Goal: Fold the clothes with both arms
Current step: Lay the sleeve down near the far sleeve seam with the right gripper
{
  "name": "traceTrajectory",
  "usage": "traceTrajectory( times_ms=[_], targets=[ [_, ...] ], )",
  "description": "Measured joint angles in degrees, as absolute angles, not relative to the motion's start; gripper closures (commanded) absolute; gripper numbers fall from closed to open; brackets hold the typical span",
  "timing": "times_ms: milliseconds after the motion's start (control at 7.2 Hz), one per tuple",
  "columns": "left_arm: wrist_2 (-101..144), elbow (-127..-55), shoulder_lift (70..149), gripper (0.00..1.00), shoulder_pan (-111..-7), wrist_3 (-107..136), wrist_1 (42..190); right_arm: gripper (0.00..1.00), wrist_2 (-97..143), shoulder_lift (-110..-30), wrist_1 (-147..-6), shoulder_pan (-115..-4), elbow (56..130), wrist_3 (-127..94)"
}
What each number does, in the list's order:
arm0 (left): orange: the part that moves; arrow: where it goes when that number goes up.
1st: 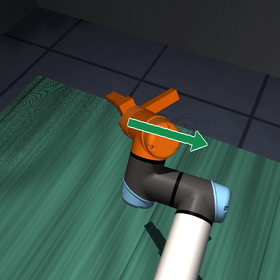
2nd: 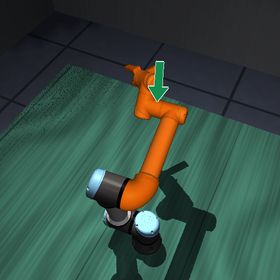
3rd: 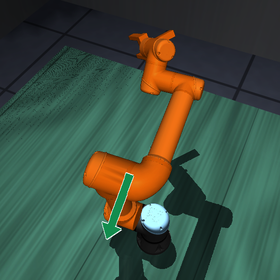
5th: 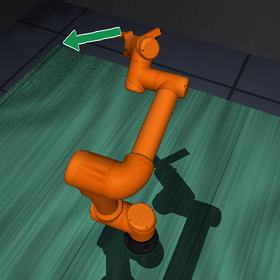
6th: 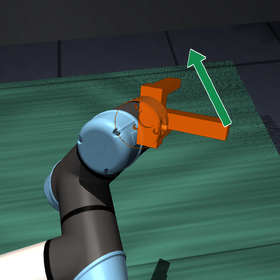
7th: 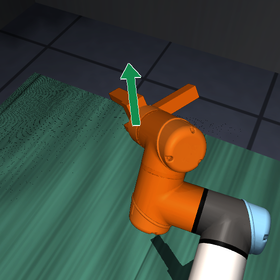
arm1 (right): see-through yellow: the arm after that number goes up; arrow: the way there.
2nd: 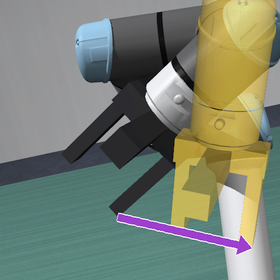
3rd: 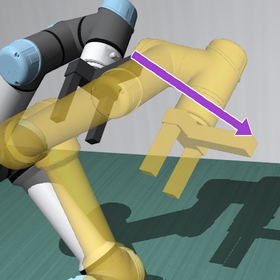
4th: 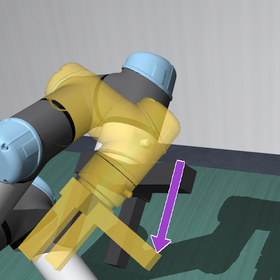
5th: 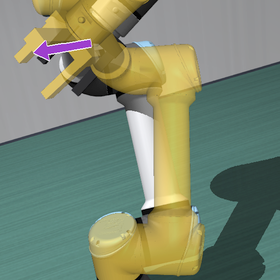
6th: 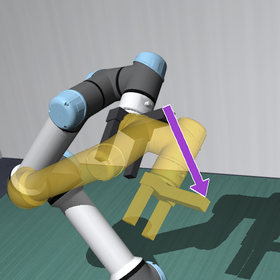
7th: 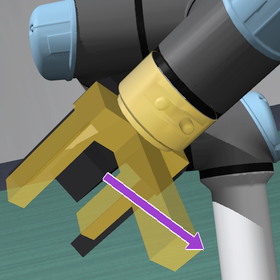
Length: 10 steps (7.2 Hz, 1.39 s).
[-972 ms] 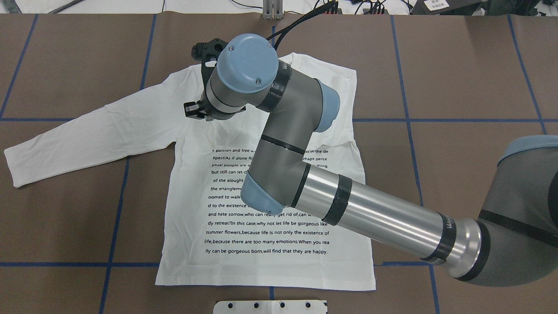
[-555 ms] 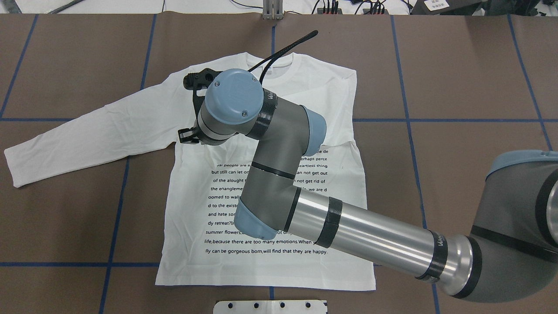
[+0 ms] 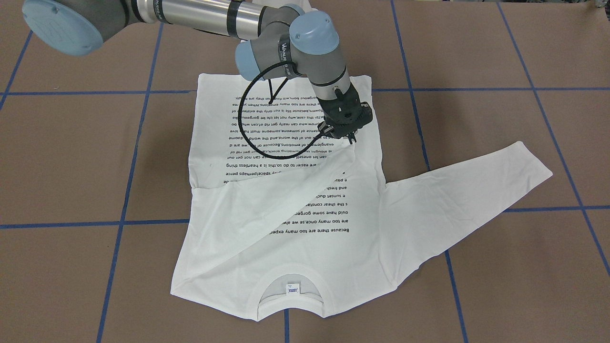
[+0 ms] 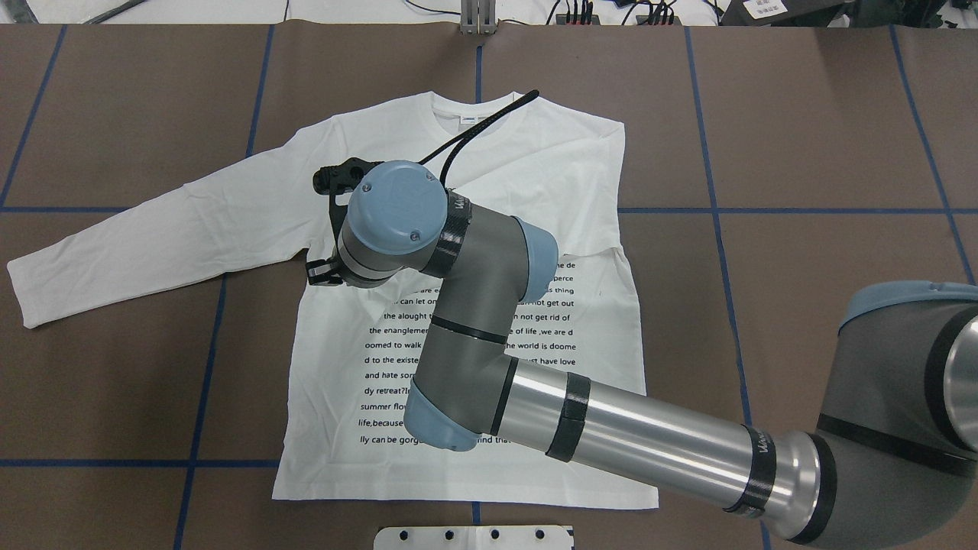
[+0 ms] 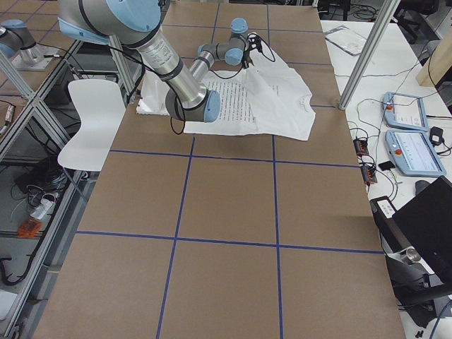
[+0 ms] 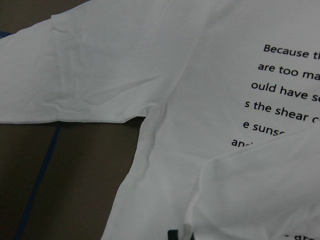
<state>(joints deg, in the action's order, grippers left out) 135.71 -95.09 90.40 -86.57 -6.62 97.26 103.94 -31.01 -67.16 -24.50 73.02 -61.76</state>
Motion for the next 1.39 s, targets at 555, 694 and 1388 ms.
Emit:
traceTrajectory(
  times_ms=[555, 694, 1388],
  targets=[
    [135.7, -95.1, 90.5, 0.01, -86.5, -6.6, 97.4, 1.00, 101.7, -30.8, -62.1, -25.5, 69.2, -61.5],
    [135.7, -95.1, 90.5, 0.01, -86.5, -6.6, 97.4, 1.00, 100.9, -30.7, -60.7, -25.7, 68.0, -61.6],
    [135.7, -95.1, 90.7, 0.01, -86.5, -6.5, 97.5, 0.00, 99.9, -28.3, -59.6, -25.7, 65.2, -63.9]
  ],
)
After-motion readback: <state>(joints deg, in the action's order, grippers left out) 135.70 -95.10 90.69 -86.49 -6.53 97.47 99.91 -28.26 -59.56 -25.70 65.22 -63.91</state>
